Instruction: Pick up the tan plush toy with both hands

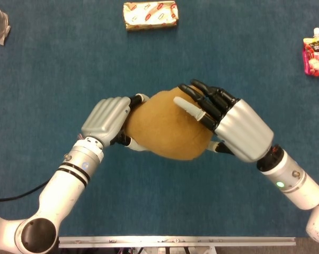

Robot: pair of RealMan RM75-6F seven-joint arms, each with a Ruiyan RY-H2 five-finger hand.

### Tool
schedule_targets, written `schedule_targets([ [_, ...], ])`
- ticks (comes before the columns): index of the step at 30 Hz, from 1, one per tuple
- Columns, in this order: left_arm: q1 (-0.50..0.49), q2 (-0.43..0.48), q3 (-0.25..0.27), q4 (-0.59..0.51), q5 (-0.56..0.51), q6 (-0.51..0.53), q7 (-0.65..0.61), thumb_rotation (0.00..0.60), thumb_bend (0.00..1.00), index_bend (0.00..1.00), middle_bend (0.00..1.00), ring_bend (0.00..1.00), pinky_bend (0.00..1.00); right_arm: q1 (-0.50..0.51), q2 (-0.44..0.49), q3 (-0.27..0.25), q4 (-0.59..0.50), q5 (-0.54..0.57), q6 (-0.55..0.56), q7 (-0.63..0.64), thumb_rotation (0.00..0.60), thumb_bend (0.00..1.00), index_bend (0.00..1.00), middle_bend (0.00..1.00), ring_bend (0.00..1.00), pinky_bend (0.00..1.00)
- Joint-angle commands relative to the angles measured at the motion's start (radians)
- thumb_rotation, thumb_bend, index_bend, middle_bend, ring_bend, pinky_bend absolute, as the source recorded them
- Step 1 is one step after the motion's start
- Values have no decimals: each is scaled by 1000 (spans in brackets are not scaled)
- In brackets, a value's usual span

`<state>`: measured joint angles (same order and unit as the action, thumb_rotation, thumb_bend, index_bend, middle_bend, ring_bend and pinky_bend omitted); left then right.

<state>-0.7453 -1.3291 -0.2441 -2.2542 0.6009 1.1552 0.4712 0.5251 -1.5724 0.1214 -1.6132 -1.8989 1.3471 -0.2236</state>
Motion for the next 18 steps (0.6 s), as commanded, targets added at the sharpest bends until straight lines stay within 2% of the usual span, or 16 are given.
schedule_targets([
  [1, -9, 6, 2, -7, -6, -4, -6, 600, 246, 819, 936, 780, 929, 5, -4, -4, 6, 5, 2, 4, 600, 0, 28, 128, 156, 356],
  [10, -32, 19, 18, -23, -11, -1, -18, 600, 246, 819, 936, 780, 929, 13, -4, -16, -2, 27, -5, 2, 600, 0, 248, 357, 365, 394],
  [18, -39, 23, 31, -21, -12, 1, -45, 600, 248, 819, 936, 780, 929, 15, -22, -19, 21, 16, 36, 21, 600, 0, 523, 566, 580, 484],
])
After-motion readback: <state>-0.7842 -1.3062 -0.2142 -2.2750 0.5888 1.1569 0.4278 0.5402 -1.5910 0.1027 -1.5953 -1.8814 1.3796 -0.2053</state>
